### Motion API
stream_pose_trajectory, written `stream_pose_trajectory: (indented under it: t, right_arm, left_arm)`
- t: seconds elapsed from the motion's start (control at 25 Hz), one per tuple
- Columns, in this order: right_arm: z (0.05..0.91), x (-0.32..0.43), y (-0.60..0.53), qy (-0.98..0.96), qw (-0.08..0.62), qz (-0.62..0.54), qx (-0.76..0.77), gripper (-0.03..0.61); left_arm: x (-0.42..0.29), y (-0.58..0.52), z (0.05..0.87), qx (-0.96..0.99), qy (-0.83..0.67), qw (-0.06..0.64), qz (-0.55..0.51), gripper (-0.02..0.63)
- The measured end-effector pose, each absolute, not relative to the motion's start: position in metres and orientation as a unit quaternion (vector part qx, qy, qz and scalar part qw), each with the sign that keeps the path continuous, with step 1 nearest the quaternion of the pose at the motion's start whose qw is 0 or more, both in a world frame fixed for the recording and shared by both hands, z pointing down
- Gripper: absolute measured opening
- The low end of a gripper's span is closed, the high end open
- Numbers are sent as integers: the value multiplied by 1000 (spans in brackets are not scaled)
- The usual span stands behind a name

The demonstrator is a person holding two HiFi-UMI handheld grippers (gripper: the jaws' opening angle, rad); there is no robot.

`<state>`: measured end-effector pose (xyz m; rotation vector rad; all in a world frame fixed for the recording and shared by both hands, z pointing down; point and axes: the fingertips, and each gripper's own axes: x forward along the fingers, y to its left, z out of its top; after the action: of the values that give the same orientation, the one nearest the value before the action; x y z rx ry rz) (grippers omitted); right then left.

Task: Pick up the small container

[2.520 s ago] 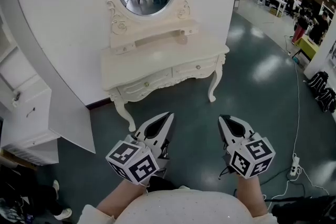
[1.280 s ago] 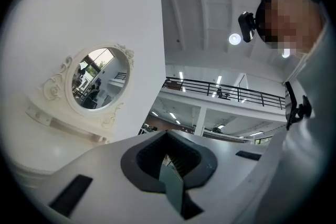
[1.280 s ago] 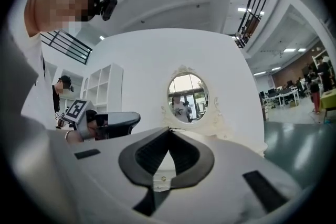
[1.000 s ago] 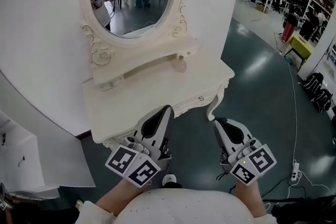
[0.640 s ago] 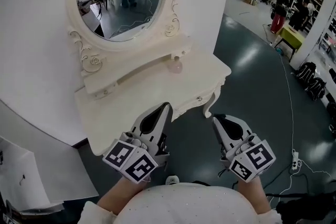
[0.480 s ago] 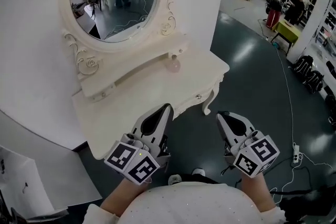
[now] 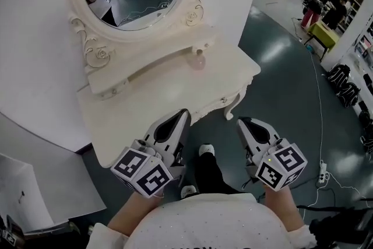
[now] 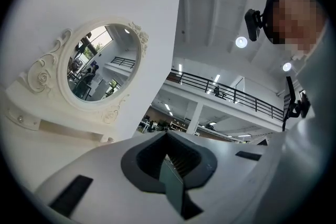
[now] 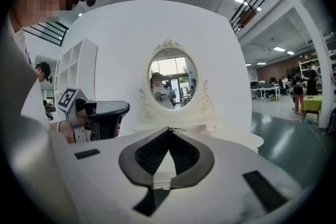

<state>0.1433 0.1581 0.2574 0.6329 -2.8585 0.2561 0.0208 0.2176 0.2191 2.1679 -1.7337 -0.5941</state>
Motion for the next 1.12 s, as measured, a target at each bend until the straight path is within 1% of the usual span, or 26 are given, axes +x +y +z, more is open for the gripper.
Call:
stream_pose_trajectory:
  t: [0.28, 0.56, 0.84, 1.12]
  right_arm:
    - [261, 135, 109, -962, 67, 138, 227, 0]
    - [259, 102, 53, -969, 72, 127, 199, 0]
    - [267, 54, -36, -974, 72, 133, 166, 0]
    - [284, 11, -99, -981, 78, 138, 113, 0]
  left_arm:
    - [14, 179, 224, 764, -602, 147, -182, 2]
    - [-6, 121, 214, 763, -608, 140, -170, 2]
    - [-48, 46, 234, 736, -629, 164, -191, 2]
    - [-76, -7, 267, 697, -670, 191, -173, 2]
